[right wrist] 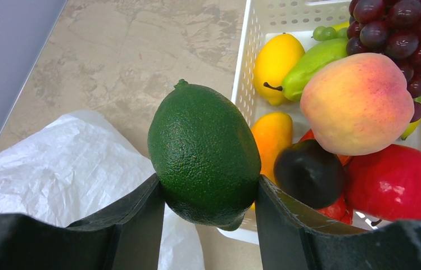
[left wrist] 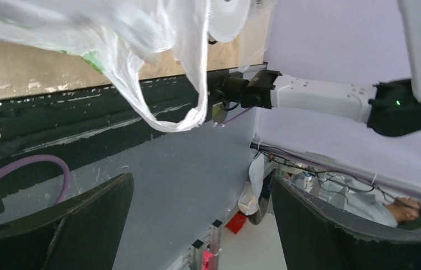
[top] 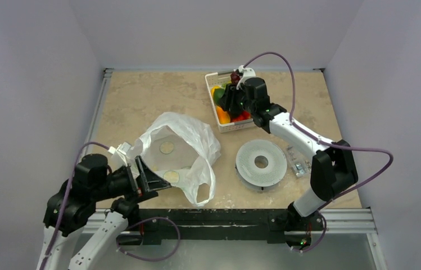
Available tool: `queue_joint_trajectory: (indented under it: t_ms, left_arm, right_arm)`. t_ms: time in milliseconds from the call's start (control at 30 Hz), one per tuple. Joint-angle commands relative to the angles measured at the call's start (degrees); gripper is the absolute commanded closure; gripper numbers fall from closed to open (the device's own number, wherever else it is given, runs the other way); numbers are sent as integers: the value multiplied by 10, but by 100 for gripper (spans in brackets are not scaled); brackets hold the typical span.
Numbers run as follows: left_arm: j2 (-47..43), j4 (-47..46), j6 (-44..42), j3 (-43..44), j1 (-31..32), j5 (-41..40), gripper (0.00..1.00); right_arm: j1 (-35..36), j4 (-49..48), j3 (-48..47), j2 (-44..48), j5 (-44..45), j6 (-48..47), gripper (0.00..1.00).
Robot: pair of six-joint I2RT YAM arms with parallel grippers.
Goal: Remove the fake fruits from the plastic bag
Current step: Place the plastic bag at the center of the board, then place the fake fruit in the bin.
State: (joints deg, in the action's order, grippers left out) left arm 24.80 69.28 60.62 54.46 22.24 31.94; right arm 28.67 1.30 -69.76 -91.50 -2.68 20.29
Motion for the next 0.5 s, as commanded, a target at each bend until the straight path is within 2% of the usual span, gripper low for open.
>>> queue_joint_trajectory:
  t_ms: [0,100,267,467]
  left_arm:
    - [-12,39,-79,108,-1,-2,9]
    - [12,110,-152,216,-1,-97,9]
    - [37,173,-180,355,-1,-264,8]
    - [56,186,-212,472,-1,-368,6]
  right_arm:
    - [3,-20,-20,19,2,-6,100]
    - [3,-17,-30,-1,6,-6,100]
    - [2,-16,-75,-60,21,-5,100]
    - [3,13,-192,-179,75,-16,98]
